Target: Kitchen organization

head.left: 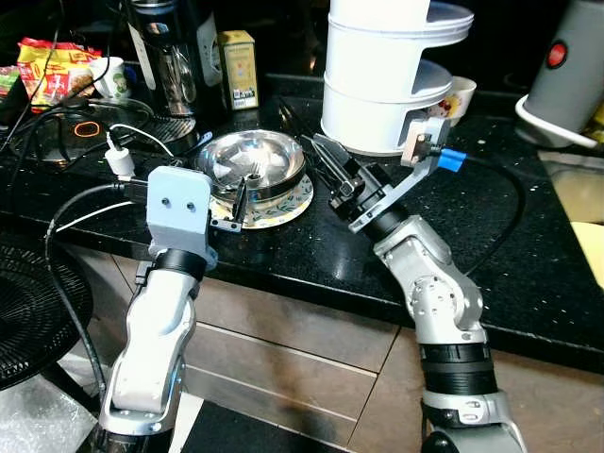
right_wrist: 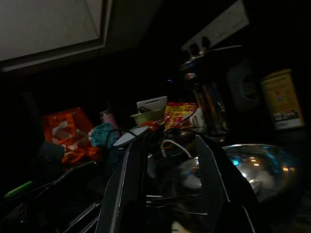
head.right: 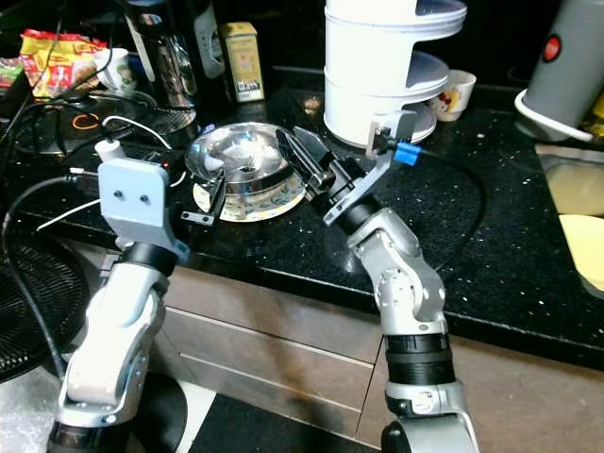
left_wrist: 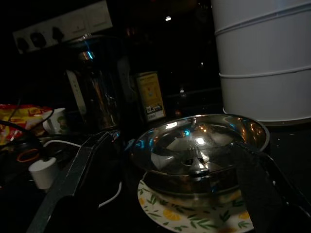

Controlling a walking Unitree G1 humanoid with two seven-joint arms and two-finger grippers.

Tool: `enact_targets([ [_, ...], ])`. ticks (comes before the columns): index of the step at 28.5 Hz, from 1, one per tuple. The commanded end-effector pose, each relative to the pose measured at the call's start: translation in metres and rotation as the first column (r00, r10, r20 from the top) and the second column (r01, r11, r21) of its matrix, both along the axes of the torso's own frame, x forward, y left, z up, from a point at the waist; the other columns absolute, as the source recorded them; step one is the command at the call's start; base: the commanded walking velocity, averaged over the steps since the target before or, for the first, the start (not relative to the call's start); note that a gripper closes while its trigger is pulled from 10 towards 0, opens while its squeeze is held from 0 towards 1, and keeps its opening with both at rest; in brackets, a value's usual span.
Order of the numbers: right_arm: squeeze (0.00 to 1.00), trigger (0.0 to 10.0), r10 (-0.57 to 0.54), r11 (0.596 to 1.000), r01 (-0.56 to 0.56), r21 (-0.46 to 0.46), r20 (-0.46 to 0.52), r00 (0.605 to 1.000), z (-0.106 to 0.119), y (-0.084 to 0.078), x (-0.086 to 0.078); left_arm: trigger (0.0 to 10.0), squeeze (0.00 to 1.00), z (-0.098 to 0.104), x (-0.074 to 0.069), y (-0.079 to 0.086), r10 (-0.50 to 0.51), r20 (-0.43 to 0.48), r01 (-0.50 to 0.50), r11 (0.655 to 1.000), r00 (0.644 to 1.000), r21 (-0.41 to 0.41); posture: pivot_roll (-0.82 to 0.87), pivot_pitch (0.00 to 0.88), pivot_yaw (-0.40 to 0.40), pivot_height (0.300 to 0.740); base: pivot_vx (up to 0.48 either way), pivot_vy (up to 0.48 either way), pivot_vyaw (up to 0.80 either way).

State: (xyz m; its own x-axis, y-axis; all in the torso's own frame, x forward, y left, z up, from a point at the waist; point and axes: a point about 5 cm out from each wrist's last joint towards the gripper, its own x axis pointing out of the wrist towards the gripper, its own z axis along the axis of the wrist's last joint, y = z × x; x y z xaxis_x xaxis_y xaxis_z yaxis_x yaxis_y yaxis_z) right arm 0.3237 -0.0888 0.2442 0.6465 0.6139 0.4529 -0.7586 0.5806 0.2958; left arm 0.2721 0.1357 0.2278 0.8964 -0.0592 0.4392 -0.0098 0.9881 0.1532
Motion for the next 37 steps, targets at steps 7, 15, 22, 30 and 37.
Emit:
enact_targets([
  [7, 0.0, 10.0, 0.003, 1.0, -0.003, -0.031, 0.005, 1.0, 0.001, 0.005, 0.0, 10.0, 0.0, -0.015, 0.004, 0.012, 0.043, -0.067, -0.048, 0.996, 0.997, -0.074, 0.09, 0.0, -0.009, 0.74, 0.0, 0.0, 0.0],
  [15, 0.0, 10.0, -0.004, 0.999, 0.005, -0.052, 0.002, 1.0, 0.0, 0.005, 0.0, 10.0, 0.0, -0.019, 0.012, 0.025, 0.054, -0.089, -0.064, 0.99, 0.995, -0.124, 0.08, 0.0, -0.006, 0.74, 0.0, 0.0, 0.0],
  [22, 0.0, 10.0, -0.004, 0.999, 0.004, -0.052, 0.007, 1.0, 0.001, 0.004, -0.001, 10.0, 0.0, -0.011, 0.02, 0.013, -0.101, -0.047, 0.093, 0.986, 0.994, -0.14, 0.07, 0.0, -0.006, 0.74, 0.0, 0.0, 0.0],
  [30, 0.0, 10.0, -0.009, 0.998, 0.009, -0.059, 0.005, 1.0, 0.001, 0.004, -0.002, 10.0, 0.0, -0.013, 0.023, -0.003, -0.179, -0.046, 0.172, 0.976, 0.983, -0.13, 0.06, 0.0, -0.002, 0.74, 0.0, 0.0, 0.0],
  [37, 0.0, 10.0, -0.011, 0.998, 0.011, -0.062, 0.002, 1.0, 0.0, 0.003, -0.002, 10.0, 0.0, -0.013, 0.019, -0.017, -0.255, -0.045, 0.246, 0.958, 0.966, -0.147, 0.06, 0.0, -0.001, 0.74, 0.0, 0.0, 0.0],
])
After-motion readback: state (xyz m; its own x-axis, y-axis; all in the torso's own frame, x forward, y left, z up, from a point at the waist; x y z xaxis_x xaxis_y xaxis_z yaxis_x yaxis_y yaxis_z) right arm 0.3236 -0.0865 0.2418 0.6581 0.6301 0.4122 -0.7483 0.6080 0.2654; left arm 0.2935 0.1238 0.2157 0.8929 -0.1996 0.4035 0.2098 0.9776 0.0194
